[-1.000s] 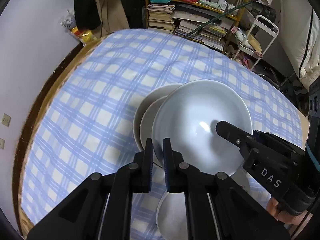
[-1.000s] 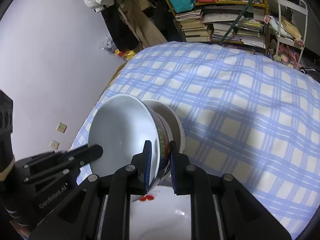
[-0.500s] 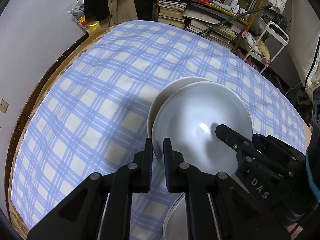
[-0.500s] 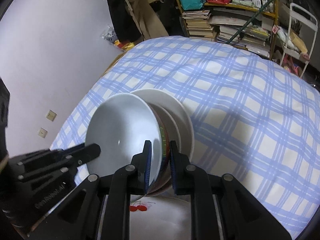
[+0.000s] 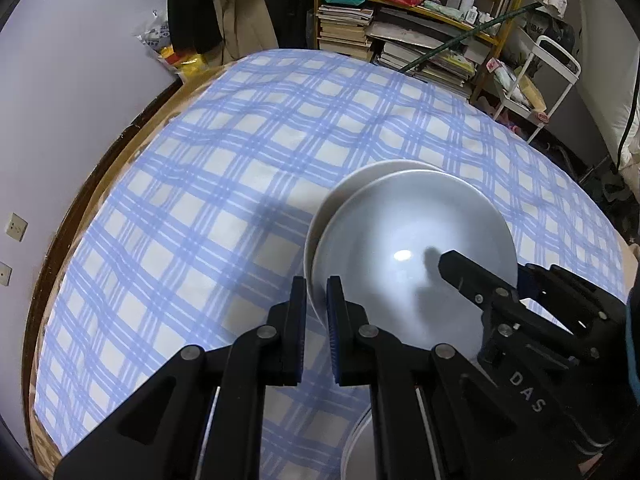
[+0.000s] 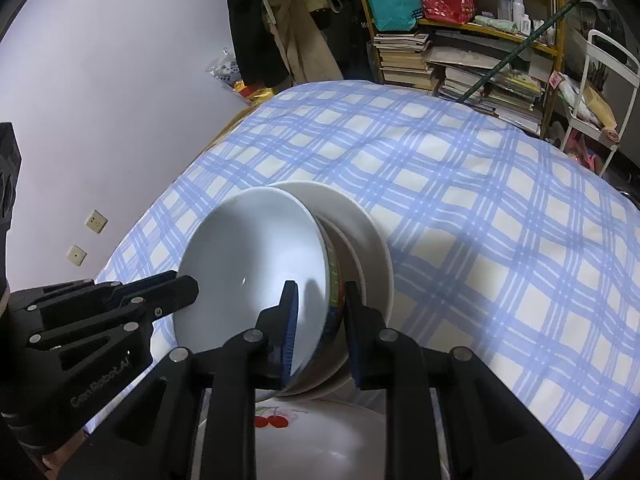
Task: Organize plates and bowls
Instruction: 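Lower the held white bowl onto the stacked bowls with both tools, then open both tools to release the white bowl onto the stack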
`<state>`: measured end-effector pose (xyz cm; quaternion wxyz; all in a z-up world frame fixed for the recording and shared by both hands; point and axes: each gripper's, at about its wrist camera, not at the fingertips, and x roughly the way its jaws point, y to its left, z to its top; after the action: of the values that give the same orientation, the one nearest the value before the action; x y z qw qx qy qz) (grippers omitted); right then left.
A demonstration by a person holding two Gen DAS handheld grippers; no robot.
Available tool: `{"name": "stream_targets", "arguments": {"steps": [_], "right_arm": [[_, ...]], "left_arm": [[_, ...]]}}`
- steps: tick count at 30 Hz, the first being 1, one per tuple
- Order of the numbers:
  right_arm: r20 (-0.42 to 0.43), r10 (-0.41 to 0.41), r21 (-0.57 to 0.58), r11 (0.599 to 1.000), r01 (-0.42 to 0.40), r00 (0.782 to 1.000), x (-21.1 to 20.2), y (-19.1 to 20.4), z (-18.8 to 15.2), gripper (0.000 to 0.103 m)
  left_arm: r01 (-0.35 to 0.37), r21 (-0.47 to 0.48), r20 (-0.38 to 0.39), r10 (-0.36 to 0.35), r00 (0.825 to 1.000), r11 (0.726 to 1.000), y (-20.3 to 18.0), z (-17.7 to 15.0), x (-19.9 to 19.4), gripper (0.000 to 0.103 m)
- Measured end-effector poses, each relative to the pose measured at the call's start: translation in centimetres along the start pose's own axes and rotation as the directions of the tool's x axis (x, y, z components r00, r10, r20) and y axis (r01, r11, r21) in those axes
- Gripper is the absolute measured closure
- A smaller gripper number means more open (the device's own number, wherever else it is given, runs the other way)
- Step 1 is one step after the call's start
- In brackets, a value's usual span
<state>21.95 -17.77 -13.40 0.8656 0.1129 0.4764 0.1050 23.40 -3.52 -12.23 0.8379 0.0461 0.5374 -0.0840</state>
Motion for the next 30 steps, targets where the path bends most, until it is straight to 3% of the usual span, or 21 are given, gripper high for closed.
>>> {"name": "stream_targets", "arguments": {"steps": [5, 11, 16, 23, 30], "right_arm": [[-0.013, 0.032, 0.034, 0.999, -0.032, 0.999, -0.5, -0.5, 0.4, 0.073], [-0.031, 0.064, 0.048, 0.997, -0.063, 0.997, -0.7, -0.4, 0.5, 0.059], [-0.004, 0.03, 0.01, 1.0, -0.03, 1.0, -1.5, 0.2, 0.6, 0.043], [0.044, -0.017, 0.031, 0.999, 0.016, 0.999, -3.2, -1.1, 1.2, 0.04], [0.033, -0.063, 0.07, 0.996, 0.06, 0.997, -3.4, -3.3, 1.0, 0.04]], "left_arm": [[-0.009, -0.011, 0.006, 0.009, 1.0, 1.0, 0.5, 0.1, -0.2, 0.093], [-0.01, -0.026, 0.022, 0.01, 1.0, 1.0, 1.2, 0.2, -0.6, 0.093], [-0.009, -0.04, 0.03, 0.01, 1.0, 0.999, 1.7, 0.1, -1.0, 0.093], [-0.014, -0.038, 0.029, 0.015, 0.999, 0.999, 2.2, 0.2, -1.2, 0.092], [-0.019, -0.06, 0.01, 0.019, 1.0, 0.998, 3.0, 0.3, -0.6, 0.089]]}}
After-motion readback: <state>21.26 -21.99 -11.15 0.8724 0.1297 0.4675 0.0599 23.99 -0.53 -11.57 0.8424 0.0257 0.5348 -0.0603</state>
